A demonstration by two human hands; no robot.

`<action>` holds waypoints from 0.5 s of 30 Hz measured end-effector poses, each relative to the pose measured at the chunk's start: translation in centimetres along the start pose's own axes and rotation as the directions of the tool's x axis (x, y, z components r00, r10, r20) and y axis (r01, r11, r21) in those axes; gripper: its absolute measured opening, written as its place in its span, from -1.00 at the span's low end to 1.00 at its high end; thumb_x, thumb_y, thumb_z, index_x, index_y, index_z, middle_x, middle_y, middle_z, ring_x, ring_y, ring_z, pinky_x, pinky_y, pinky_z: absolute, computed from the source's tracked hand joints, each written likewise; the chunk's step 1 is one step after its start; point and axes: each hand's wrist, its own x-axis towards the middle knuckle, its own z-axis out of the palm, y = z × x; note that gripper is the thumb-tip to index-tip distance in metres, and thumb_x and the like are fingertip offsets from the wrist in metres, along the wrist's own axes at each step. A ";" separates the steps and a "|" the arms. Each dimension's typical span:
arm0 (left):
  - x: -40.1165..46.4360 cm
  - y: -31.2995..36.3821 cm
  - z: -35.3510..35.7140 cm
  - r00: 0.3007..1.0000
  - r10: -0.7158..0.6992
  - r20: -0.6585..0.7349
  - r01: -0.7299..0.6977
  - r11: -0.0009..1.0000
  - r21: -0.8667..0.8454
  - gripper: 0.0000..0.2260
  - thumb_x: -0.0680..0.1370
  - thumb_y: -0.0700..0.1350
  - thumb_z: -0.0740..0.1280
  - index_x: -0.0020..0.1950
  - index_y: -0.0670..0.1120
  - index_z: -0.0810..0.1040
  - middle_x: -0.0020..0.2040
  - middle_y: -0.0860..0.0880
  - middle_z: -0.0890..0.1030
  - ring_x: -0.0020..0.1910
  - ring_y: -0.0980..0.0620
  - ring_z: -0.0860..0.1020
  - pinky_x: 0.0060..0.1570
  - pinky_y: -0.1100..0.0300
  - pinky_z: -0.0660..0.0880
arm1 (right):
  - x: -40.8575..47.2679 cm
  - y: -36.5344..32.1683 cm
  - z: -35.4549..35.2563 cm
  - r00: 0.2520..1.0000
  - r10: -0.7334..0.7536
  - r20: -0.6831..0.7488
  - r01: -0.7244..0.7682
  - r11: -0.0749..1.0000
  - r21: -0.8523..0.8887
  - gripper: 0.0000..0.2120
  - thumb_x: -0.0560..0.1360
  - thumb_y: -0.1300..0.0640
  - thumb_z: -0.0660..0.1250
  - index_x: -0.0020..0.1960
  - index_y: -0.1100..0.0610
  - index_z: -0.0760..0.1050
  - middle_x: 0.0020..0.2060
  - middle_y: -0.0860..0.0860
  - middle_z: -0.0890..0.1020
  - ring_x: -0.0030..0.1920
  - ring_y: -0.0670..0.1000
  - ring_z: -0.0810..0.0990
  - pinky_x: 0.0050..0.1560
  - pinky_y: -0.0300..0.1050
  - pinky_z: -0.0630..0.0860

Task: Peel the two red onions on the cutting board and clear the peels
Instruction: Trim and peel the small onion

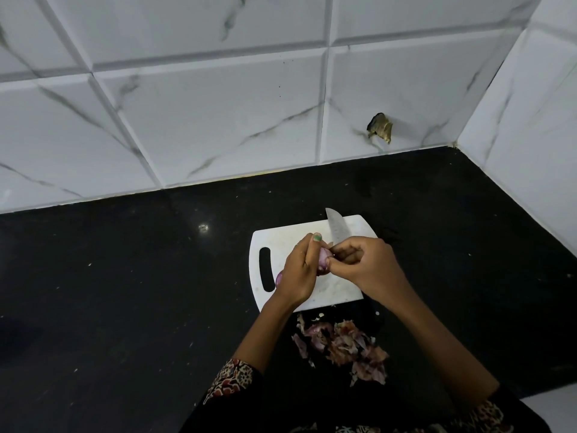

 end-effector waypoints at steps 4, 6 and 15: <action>0.1 -0.2 -0.2 1.000 0.024 0.006 -0.024 1.000 -0.015 -0.52 0.61 0.01 0.02 -0.15 -0.40 0.44 -0.22 -0.33 0.51 -0.24 -0.09 0.49 -0.16 0.23 0.48 | 0.3 0.4 -0.2 1.000 -0.017 0.026 0.018 0.999 -0.028 -0.87 0.34 0.20 0.50 -0.12 0.18 0.67 -0.30 -0.01 0.70 -0.29 -0.18 0.65 -0.28 -0.43 0.49; 0.2 -0.3 -0.3 1.000 0.003 0.013 -0.003 1.000 -0.014 -0.52 0.63 0.02 0.02 -0.14 -0.38 0.47 -0.19 -0.32 0.54 -0.18 -0.15 0.52 -0.12 0.20 0.50 | 0.4 0.5 -0.2 0.999 -0.034 0.028 0.035 0.999 -0.038 -0.88 0.34 0.22 0.50 -0.12 0.19 0.68 -0.29 0.00 0.70 -0.29 -0.17 0.65 -0.25 -0.39 0.52; 0.3 -0.1 -0.6 0.997 -0.077 -0.028 0.074 0.993 -0.086 -0.51 0.69 -0.05 -0.01 -0.15 -0.36 0.52 -0.32 -0.06 0.54 -0.34 0.15 0.50 -0.31 0.31 0.42 | -0.2 0.8 0.4 0.991 -0.133 -0.024 0.134 0.989 0.060 -0.84 0.40 0.24 0.45 -0.02 0.19 0.65 -0.22 0.01 0.70 -0.22 -0.11 0.67 -0.14 -0.23 0.61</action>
